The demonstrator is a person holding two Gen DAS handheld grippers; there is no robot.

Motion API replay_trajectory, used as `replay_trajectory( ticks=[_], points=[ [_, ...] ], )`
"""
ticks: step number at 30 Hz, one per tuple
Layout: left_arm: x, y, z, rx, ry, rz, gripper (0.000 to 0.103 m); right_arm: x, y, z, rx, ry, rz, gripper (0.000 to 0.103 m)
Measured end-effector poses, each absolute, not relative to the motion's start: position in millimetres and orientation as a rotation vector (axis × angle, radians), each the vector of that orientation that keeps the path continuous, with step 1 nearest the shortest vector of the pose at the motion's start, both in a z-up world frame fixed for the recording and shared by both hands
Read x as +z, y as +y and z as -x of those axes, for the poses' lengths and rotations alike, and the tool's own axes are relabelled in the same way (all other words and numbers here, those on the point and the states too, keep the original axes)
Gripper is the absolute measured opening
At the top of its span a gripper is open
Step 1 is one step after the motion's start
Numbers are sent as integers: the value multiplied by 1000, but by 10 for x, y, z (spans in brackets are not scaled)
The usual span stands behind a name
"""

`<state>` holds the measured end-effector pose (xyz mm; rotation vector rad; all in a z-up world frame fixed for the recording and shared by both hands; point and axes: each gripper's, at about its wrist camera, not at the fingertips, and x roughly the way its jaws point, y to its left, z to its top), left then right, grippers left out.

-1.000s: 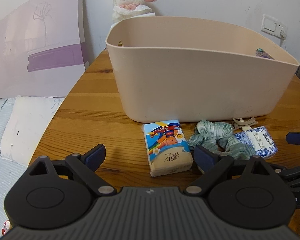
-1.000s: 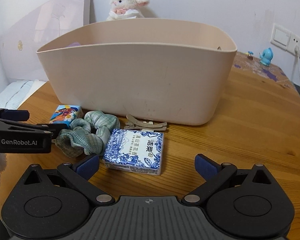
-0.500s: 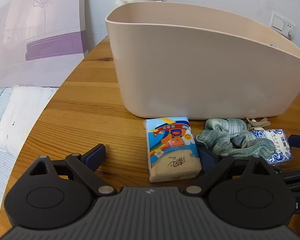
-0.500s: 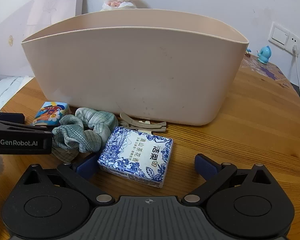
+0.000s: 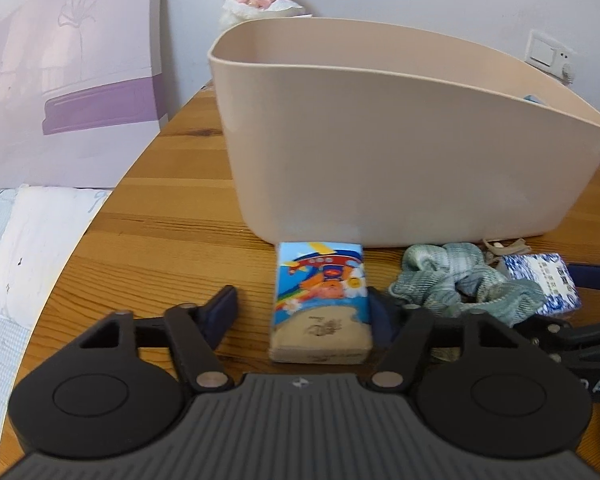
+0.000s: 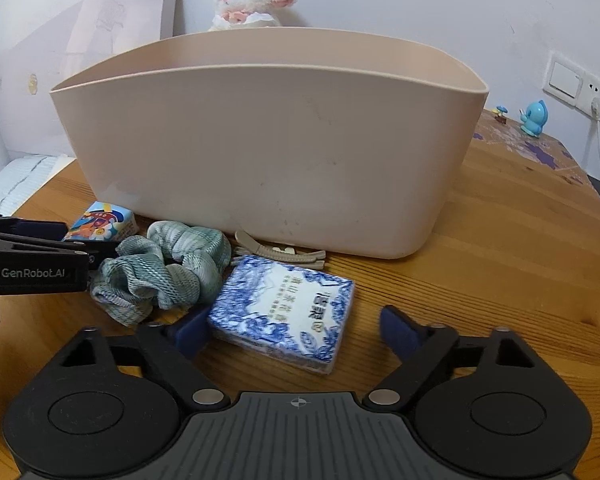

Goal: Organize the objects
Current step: 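Grasp the cartoon tissue pack with the left gripper while the right grasps the blue-and-white box, then lift both items over the bin and open both grippers to drop them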

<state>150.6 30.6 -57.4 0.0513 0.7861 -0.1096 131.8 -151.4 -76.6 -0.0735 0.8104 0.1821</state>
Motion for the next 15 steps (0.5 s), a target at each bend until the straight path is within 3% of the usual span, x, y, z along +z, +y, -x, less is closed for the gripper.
replay_trajectory(
  ticks=[3,15],
  points=[
    [-561,289,-1478,-129,783,-55,48,-753,-1498,-1293,195,808,80,67],
    [-550,344,-1400,-137,792,-49,47,-726,-1717,-1052,192,799,65,64]
  ],
)
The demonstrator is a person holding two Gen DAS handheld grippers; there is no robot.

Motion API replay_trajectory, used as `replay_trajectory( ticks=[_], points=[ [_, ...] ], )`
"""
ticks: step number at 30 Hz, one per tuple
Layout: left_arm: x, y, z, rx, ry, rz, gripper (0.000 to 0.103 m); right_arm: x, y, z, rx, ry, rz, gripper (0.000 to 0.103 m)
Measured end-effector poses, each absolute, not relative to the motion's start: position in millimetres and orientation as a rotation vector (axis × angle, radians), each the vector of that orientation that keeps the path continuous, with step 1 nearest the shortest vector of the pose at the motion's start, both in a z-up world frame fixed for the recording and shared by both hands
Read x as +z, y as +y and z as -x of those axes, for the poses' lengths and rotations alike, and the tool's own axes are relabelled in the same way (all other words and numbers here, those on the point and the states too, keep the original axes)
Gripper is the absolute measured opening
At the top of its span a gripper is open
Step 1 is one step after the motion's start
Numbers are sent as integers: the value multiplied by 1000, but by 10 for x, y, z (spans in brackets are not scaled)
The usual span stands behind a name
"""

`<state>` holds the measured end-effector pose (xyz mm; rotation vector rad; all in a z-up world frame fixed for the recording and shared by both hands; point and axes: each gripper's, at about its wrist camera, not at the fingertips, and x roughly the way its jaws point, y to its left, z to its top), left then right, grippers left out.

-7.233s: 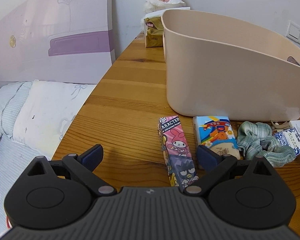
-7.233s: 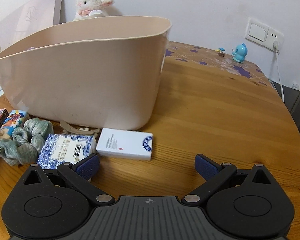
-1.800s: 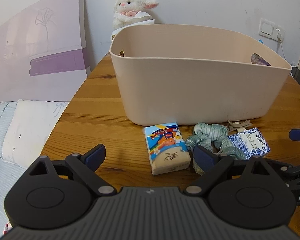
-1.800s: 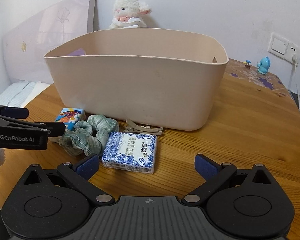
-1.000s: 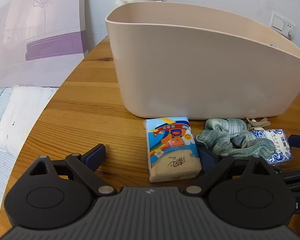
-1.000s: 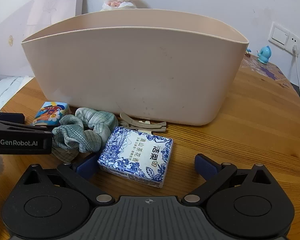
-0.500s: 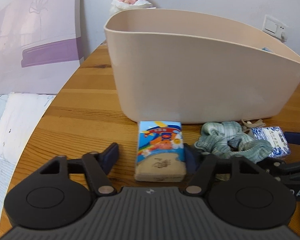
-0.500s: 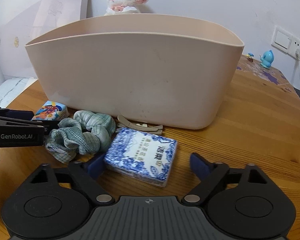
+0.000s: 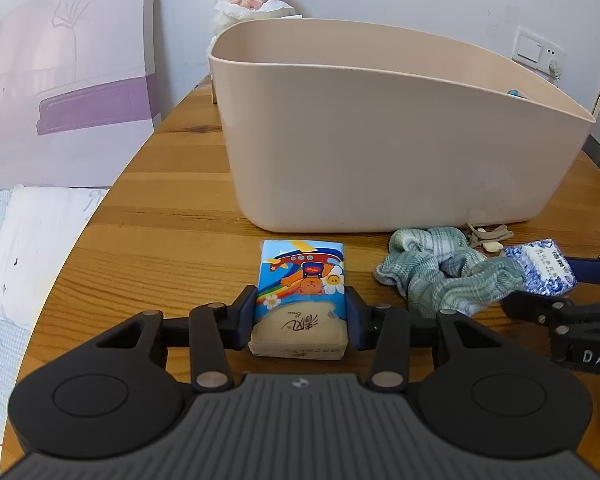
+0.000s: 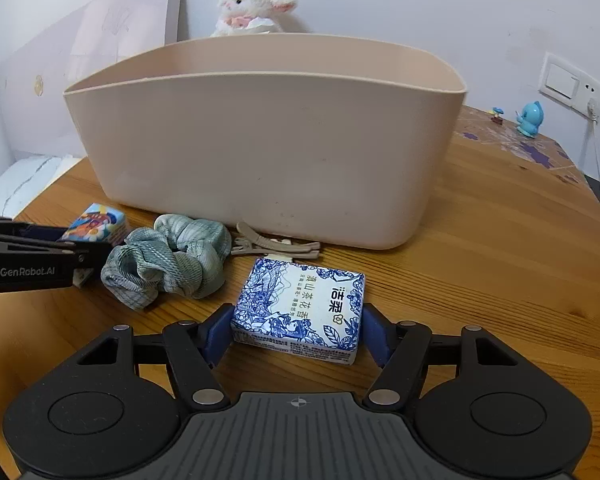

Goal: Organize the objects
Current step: 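Lift both items over the bin and open both grippers to drop them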

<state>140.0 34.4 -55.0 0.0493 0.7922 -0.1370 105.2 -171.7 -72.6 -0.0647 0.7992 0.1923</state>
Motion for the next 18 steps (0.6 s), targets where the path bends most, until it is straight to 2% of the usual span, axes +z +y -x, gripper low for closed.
replay_trajectory(
  ticks=[9,18],
  points=[
    [-363,384,-1171,-143,747,-33,47,-417,-1835,-943,201,731,46,64],
    [45,441,-899,-156,640,-37,47,49,-1903,-771,219,606,33,64]
  ],
)
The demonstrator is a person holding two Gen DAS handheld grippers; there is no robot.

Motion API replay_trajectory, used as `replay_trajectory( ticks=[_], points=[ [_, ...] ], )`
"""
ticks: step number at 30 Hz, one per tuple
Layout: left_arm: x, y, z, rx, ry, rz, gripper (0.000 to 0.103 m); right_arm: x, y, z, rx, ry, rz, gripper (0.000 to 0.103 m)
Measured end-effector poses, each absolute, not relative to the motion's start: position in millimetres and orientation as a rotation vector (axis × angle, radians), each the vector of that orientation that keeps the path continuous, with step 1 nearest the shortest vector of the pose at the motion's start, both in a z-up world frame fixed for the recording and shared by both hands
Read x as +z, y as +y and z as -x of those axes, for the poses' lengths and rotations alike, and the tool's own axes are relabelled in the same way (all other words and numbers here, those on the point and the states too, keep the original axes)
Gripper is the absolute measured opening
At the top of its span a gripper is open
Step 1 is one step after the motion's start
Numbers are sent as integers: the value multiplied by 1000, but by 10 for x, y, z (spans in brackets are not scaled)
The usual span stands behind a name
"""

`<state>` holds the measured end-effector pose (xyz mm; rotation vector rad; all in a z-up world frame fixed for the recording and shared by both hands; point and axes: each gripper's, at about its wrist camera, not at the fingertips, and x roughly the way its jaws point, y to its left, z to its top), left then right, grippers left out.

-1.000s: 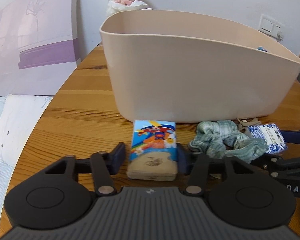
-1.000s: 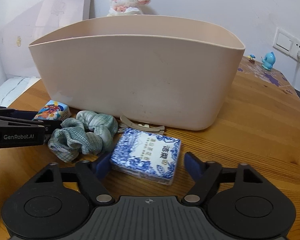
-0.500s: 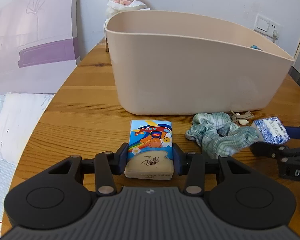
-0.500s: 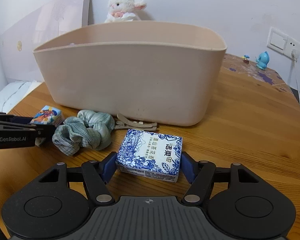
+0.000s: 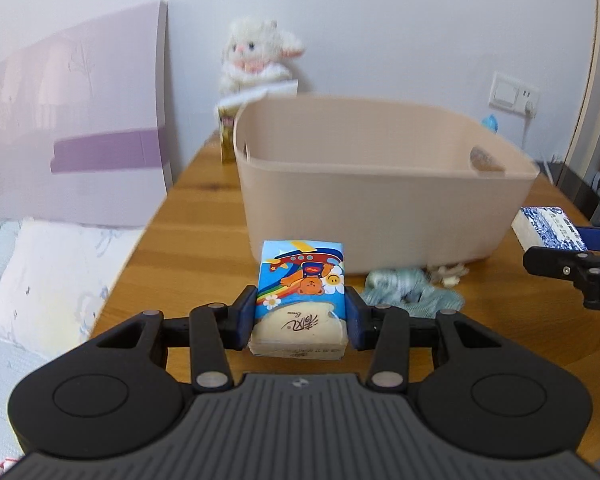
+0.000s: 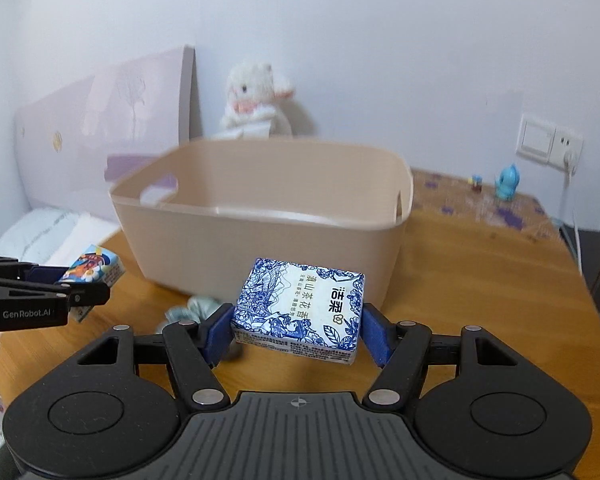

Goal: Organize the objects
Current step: 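Lift both items over the bin and open both grippers to drop them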

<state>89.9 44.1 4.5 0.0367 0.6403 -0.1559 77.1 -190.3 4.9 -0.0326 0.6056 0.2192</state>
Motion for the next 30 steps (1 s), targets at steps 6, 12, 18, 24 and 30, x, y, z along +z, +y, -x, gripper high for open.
replay_trajectory(
  ticks=[6,12,18,24,30],
  points=[
    [407,400,-839,-172,559,-38,47,399,-1896,-715,229,516,39,64],
    [702,304,-946,-161,492,-57,47,655,-1883,-781,234,447,33,64],
    [875,124,-1200,-156,450,-98,47,779,-1876,-975,224,407,16,64],
    [885,-68,-1556,-104,464,-126,47,772,-1809,-1240,194,395,51,64],
    [671,-232,-1897,-95,537,-149,47,569,-1769,-1620,189,474,31,64]
  ],
)
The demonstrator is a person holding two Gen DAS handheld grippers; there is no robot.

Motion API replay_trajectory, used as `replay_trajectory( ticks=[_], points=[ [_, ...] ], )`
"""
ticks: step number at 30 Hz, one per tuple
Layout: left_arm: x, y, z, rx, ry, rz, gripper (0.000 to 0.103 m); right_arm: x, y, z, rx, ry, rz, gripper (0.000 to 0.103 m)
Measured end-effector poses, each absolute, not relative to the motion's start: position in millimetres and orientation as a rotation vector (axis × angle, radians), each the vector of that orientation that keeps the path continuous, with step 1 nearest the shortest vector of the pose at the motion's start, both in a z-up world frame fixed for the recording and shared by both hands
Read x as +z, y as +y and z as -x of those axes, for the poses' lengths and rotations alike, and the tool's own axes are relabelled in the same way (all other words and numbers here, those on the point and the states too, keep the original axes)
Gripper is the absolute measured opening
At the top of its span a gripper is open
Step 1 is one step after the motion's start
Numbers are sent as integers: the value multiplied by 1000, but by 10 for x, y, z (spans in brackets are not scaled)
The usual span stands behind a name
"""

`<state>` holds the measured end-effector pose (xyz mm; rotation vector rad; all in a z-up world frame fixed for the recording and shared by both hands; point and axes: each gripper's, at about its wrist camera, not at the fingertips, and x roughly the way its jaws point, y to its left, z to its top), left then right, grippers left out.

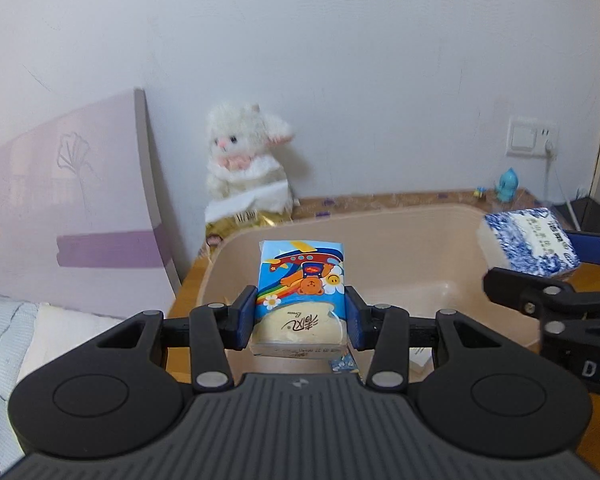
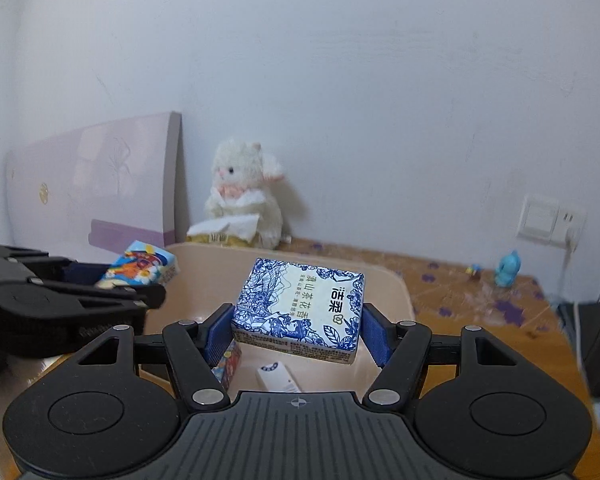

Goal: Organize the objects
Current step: 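Lift both items over the bin and open both grippers to drop them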

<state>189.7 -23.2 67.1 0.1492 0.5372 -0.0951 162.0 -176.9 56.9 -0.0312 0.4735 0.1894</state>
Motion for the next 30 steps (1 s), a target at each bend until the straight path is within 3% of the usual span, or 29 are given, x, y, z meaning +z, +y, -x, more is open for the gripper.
replay_trajectory(
  ticks=[15,18,19,21,26,30],
  points=[
    [85,-296,-2355,-38,745,-203,48,93,-1607,-2054,165,645,102,65],
    [140,-259,-2314,-44,739,-187,49,111,-1627,-2007,166,640,89,72],
    [172,-246,-2299,-44,733,-186,52,130,-1635,-1982,169,635,85,74],
    [248,-219,-2253,-37,711,-179,76,192,-1650,-1932,168,621,85,81],
    [476,-115,-2113,-20,662,-145,83,373,-1721,-1740,171,579,61,103],
    [609,-17,-1966,-16,643,-111,90,489,-1799,-1545,177,555,38,103]
  ],
)
